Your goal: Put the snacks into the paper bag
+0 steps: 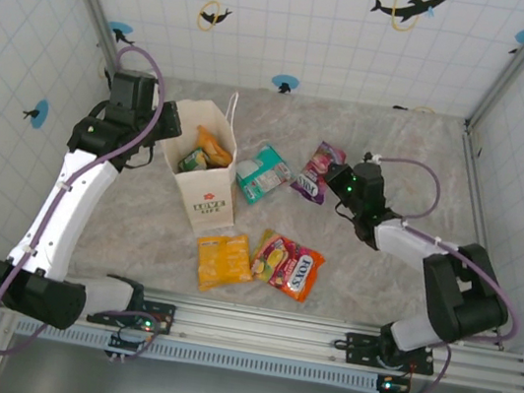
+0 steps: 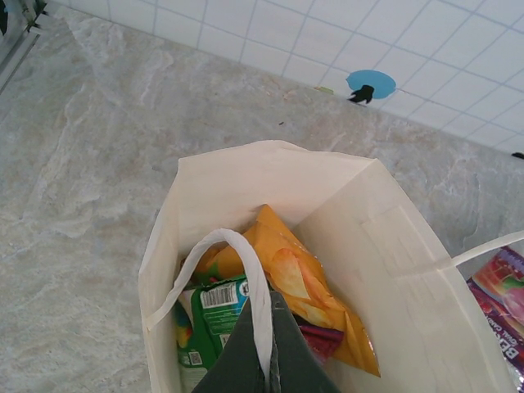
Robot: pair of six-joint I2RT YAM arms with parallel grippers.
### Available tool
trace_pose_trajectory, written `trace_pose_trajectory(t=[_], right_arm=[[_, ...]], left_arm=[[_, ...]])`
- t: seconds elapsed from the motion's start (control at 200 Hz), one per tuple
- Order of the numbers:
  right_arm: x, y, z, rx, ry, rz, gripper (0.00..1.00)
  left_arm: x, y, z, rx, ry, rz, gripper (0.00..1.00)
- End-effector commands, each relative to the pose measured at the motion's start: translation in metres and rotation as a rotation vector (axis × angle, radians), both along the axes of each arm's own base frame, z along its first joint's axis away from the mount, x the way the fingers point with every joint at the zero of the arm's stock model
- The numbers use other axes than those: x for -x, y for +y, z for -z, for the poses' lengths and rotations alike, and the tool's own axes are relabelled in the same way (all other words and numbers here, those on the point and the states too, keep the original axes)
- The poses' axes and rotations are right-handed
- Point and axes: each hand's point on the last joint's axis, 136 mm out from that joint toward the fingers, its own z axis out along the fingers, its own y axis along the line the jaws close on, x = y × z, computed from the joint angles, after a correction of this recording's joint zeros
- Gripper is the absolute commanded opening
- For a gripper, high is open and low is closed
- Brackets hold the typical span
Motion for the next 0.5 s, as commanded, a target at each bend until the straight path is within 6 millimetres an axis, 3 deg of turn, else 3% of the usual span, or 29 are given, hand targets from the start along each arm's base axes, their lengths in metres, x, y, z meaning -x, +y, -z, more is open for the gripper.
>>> trace_pose_trajectory(t=[0.0,0.235,0.495], right_arm=[[-0.005,0.001,-0.049,0.036,-0.123,0.012,0.00],[0.001,0.015,-0.105,0.067,-0.250,-0.029,0.00],[0.019,0.047,-0.200,0.081,-0.474,-0.088,0.00]], left_arm=[[0.001,-0.002,-0.002,0.020,-0.014,0.012,0.00],[0.001,-0.003,-0.005,0.035,-0.026,0.009,0.00],[0.001,-0.004,-0.007,0.044,-0.036,0.016,0.00]])
